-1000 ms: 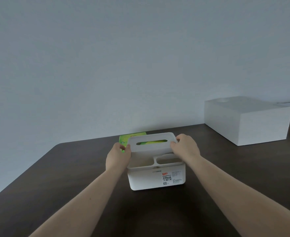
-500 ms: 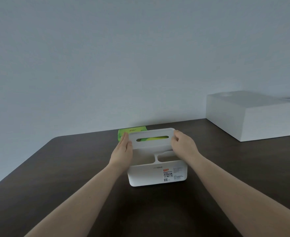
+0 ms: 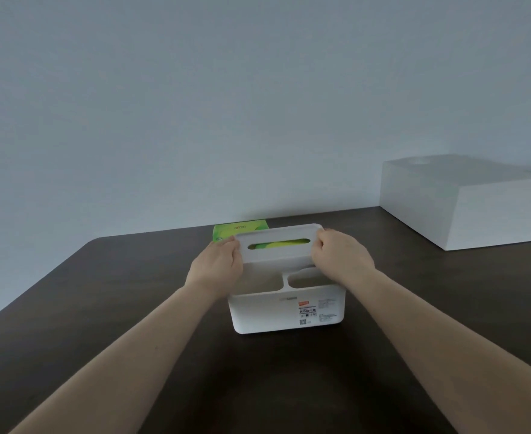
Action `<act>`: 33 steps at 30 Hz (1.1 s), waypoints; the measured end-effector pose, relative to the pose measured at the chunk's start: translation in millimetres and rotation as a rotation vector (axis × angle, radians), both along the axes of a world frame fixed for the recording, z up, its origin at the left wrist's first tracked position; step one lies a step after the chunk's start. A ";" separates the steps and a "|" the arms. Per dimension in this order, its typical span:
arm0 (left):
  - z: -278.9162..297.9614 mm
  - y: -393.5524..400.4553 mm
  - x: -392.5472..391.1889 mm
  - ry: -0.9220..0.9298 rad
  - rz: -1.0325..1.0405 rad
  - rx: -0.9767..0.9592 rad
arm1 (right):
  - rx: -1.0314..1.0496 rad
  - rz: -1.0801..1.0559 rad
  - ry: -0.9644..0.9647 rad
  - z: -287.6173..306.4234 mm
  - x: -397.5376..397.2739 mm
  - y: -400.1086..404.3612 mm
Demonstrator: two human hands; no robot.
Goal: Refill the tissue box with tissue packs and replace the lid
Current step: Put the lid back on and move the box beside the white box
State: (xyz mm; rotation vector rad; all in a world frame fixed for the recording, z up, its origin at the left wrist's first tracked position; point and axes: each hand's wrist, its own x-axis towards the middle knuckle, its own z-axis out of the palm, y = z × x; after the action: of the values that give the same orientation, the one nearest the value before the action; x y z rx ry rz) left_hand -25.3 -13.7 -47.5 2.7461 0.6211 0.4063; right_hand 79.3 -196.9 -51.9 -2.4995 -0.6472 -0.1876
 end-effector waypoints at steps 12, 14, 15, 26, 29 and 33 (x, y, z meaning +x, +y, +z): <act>-2.3 13.8 26.0 0.015 -0.106 -0.206 | 0.009 0.046 0.115 2.6 21.2 11.5; -1.8 14.1 27.1 0.033 -0.099 -0.178 | -0.024 0.058 0.125 2.5 24.3 11.6; -1.5 14.1 26.6 0.046 -0.094 -0.165 | -0.039 0.065 0.143 2.7 25.2 11.2; -3.2 -3.2 -18.9 0.071 -0.007 -0.526 | 0.135 0.120 0.561 13.4 -20.8 -28.1; -10.0 -2.8 -29.2 0.113 0.067 -0.675 | 0.081 0.091 0.646 14.3 -27.5 -43.1; -12.0 -11.4 -30.6 0.081 0.212 -0.837 | 0.066 0.050 0.735 12.3 -35.7 -47.9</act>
State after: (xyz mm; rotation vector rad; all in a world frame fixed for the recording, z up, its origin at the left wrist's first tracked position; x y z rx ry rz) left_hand -55.9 -25.1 -59.4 1.9116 0.8637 0.0442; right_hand 43.6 -244.8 -39.6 -2.2457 -0.3752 0.6856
